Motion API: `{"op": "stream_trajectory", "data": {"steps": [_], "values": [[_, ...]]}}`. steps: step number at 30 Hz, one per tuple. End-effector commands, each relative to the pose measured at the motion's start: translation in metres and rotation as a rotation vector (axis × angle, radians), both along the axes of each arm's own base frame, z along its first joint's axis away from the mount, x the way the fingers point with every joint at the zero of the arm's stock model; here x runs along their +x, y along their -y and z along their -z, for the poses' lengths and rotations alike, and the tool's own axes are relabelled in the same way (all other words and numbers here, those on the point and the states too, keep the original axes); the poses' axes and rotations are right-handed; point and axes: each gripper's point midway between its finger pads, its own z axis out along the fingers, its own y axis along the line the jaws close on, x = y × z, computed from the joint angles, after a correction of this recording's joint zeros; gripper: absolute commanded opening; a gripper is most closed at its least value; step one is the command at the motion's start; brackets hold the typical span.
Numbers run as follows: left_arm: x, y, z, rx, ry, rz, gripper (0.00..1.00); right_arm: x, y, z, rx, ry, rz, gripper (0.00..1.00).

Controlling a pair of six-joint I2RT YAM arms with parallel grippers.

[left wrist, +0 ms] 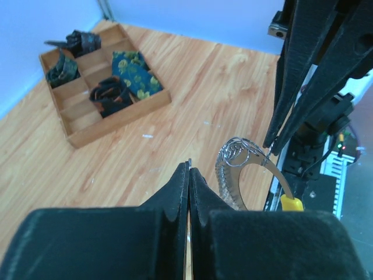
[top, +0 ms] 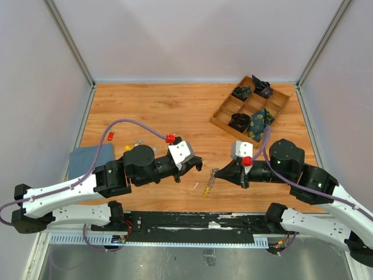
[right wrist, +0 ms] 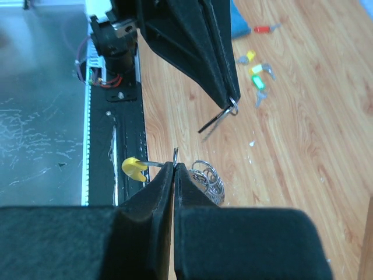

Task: Put the keys on the keyring
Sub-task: Pick up the key from the center of the board, then insert the key onto the keyring.

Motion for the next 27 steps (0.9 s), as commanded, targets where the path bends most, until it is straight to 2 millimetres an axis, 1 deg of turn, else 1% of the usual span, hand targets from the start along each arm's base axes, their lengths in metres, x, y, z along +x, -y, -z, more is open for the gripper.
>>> {"op": "stream_trajectory", "data": {"steps": [1,4,7,10,14,18,25,27], "values": [[-0.008,0.004,-0.048,-0.081,0.092,-0.002,0.0,-0.022,0.006,-0.042,0.101,0.11,-0.117,0.01],[-0.019,0.017,-0.051,-0.053,0.102,0.021,0.0,-0.032,0.006,-0.049,0.12,0.105,-0.169,0.01],[-0.026,0.025,-0.059,-0.067,0.105,0.022,0.01,-0.039,0.007,-0.054,0.127,0.099,-0.201,0.01],[-0.032,0.028,-0.069,-0.098,0.104,0.026,0.01,-0.046,0.012,-0.06,0.134,0.095,-0.224,0.01],[-0.041,0.03,-0.076,-0.108,0.114,0.055,0.01,-0.055,0.019,-0.067,0.149,0.095,-0.243,0.01],[-0.049,0.034,-0.075,-0.089,0.126,0.096,0.01,-0.058,0.022,-0.07,0.162,0.093,-0.244,0.01],[-0.068,0.041,-0.063,-0.029,0.159,0.189,0.01,-0.058,0.017,-0.066,0.152,0.067,-0.256,0.0],[-0.069,0.04,-0.062,-0.028,0.164,0.188,0.0,-0.057,0.015,-0.067,0.157,0.06,-0.251,0.0]]}}
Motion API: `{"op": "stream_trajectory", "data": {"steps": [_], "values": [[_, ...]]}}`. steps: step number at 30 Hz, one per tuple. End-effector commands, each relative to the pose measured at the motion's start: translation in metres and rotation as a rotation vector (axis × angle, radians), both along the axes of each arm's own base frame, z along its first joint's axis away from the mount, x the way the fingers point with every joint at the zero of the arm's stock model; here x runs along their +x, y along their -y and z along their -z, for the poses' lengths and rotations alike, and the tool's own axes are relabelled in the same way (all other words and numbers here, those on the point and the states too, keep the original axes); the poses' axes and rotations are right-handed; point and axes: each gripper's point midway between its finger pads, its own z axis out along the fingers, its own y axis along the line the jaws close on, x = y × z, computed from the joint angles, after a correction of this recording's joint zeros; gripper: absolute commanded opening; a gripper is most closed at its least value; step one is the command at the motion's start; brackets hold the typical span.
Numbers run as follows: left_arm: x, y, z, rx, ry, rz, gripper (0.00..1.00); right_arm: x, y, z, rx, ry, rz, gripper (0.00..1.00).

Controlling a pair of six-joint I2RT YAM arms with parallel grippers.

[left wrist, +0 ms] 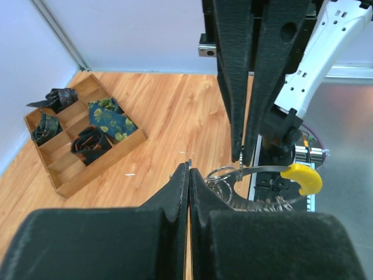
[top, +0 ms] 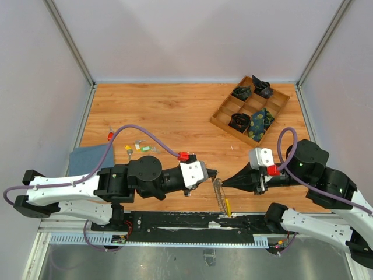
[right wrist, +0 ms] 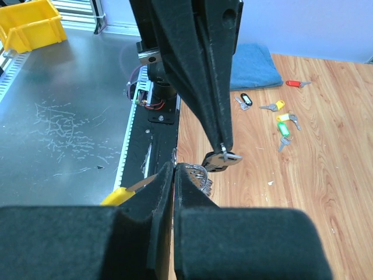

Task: Put the keys on the keyring
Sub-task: Insert the key onto the keyring.

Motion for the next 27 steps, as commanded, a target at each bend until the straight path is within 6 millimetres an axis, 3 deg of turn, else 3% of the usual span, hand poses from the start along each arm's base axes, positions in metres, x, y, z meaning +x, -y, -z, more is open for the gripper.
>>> {"op": "stream_trajectory", "data": {"steps": [1,9,15,27], "values": [[-0.007,-0.001,-0.006,-0.006,0.033,0.029,0.0,-0.006,-0.002,-0.013,0.036,-0.01,-0.025,0.0],[0.007,-0.012,-0.003,0.007,0.039,-0.057,0.01,-0.005,-0.01,-0.012,0.052,-0.08,-0.081,0.0],[0.014,-0.015,0.005,0.04,0.041,-0.102,0.0,0.001,-0.003,-0.02,0.138,-0.176,-0.168,0.0],[0.017,-0.012,0.002,0.036,0.058,-0.112,0.01,0.02,-0.005,-0.011,0.159,-0.211,-0.087,0.0]]}}
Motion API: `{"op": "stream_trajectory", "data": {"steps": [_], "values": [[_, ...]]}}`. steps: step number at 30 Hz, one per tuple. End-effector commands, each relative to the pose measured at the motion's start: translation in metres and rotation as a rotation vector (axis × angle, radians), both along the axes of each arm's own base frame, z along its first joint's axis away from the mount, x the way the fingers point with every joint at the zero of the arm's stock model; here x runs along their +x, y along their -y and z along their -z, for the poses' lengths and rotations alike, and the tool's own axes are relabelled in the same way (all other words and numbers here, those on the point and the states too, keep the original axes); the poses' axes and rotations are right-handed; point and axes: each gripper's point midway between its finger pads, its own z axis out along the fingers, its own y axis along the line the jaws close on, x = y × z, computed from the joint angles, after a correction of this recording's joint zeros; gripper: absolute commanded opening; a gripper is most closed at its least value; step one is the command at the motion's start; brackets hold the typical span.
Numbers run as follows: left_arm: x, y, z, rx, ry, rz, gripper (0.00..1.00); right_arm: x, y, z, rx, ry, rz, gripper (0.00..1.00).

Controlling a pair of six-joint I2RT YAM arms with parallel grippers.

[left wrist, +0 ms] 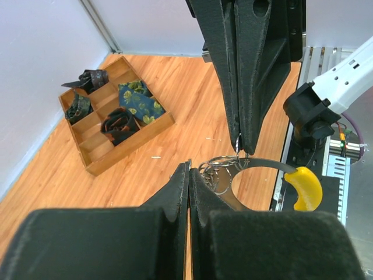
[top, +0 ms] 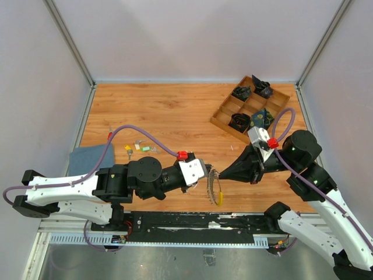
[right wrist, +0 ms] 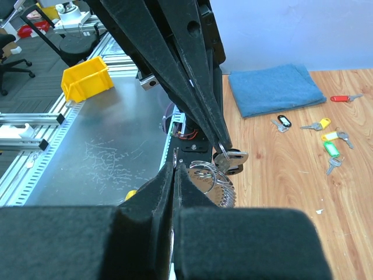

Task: Put the keys on the keyring
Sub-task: Insert the key onto the keyring.

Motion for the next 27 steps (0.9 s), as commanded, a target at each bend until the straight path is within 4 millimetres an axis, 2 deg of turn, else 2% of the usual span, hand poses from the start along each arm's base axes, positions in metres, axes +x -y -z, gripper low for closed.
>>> {"op": "stream_trajectory", "data": {"steps": [1,8,27], "values": [[0.0,0.001,-0.007,-0.019,0.019,-0.004,0.01,0.001,0.002,-0.009,0.035,0.032,0.018,0.0],[0.0,0.0,-0.006,-0.016,0.014,-0.001,0.01,0.016,0.001,-0.005,0.013,0.015,0.111,0.0],[-0.003,0.002,-0.008,-0.023,0.012,0.013,0.0,0.033,-0.001,0.004,-0.021,-0.024,0.193,0.0]]}}
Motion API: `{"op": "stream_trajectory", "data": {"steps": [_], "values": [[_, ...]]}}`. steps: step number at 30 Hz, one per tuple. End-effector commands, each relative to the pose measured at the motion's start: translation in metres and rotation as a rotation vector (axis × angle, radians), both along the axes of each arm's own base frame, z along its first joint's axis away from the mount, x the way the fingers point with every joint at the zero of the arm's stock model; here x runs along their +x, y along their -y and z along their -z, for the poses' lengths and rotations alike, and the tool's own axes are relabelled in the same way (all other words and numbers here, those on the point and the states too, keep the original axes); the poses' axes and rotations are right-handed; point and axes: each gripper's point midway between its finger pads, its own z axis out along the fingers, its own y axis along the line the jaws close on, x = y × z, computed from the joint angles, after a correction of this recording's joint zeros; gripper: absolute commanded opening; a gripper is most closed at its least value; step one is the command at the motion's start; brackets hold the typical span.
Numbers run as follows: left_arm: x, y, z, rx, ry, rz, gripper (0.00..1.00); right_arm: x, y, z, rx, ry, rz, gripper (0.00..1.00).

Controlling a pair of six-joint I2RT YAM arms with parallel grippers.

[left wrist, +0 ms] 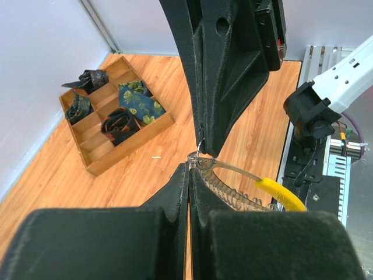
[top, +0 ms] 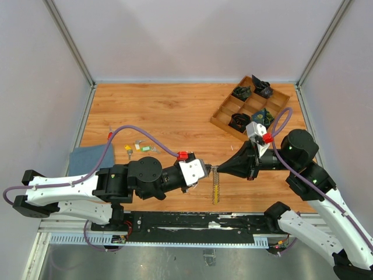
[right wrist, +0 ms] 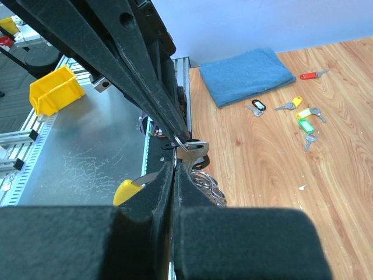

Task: Put the keys on the keyring
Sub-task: Insert the key onto the keyring.

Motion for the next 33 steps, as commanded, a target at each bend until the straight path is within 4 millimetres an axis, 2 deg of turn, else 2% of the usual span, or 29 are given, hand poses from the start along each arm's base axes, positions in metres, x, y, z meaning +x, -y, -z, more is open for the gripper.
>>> {"op": "stream_trajectory", "data": {"steps": [1,19,33], "values": [[-0.003,0.001,-0.008,-0.025,0.006,0.012,0.0,0.008,0.002,-0.006,0.012,0.025,0.054,0.0],[-0.003,0.007,0.003,0.01,0.003,0.014,0.0,0.013,0.002,-0.009,0.032,0.014,0.081,0.0],[0.0,0.005,0.004,0.005,0.001,-0.009,0.01,0.027,0.004,-0.01,0.069,-0.021,0.189,0.01]]}}
